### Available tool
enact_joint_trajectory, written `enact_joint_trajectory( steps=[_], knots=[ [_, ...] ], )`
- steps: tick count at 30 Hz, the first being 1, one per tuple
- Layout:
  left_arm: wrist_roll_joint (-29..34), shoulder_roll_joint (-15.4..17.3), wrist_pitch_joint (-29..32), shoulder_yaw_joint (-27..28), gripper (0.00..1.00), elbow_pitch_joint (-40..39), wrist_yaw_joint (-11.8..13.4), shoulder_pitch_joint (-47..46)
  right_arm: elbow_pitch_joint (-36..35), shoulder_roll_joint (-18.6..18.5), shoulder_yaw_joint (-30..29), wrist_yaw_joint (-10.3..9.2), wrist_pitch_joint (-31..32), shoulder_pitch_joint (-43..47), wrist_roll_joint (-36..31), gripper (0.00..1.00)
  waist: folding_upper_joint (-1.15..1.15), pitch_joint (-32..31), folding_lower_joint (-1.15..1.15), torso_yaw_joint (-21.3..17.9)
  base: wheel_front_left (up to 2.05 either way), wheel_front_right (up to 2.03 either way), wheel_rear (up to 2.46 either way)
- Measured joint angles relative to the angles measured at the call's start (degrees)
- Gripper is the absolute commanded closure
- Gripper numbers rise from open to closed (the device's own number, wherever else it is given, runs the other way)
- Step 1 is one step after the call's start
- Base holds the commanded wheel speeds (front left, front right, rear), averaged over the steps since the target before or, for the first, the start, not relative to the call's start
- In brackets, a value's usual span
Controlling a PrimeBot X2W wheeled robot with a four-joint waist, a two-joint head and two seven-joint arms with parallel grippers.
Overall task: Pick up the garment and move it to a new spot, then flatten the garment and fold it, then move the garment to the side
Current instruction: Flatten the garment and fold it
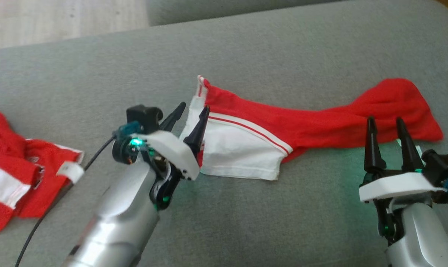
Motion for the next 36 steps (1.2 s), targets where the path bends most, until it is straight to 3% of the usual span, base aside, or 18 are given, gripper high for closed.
enact_joint_trajectory(
  steps=[18,19,20,21,36],
  knots=[
    [-4.82,-1.9,0.15,-6.41,0.0,13.3,0.0,-9.99,0.76,0.34,0.51,0.0,-0.43,-1.95,-0.53,0.0,0.0,4.17,-0.01,-5.05,0.0,0.0,0.0],
    [-5.32,-1.93,0.13,-6.64,0.25,13.63,0.0,-10.12,0.79,0.37,0.51,0.0,-0.6,-2.03,-0.53,0.0,0.0,4.23,-0.01,-5.17,0.0,0.0,0.0],
    [-5.88,-1.94,0.01,-6.71,0.71,13.89,0.0,-10.27,0.85,0.38,0.51,0.0,-0.6,-2.14,-0.53,0.0,0.0,4.26,-0.01,-5.25,0.0,0.0,0.0],
    [-6.47,-1.96,-0.53,-6.84,1.0,14.01,0.0,-10.44,0.89,0.38,0.48,0.01,-0.6,-2.26,-0.53,0.0,0.0,4.24,-0.01,-5.27,0.0,0.0,0.0],
    [-12.16,-0.07,-8.58,-8.4,1.0,15.4,0.0,-10.22,1.48,0.35,-1.44,0.0,-0.62,-2.29,-2.05,0.0,0.0,1.3,-0.02,-1.72,0.0,0.0,0.0]
  ],
)
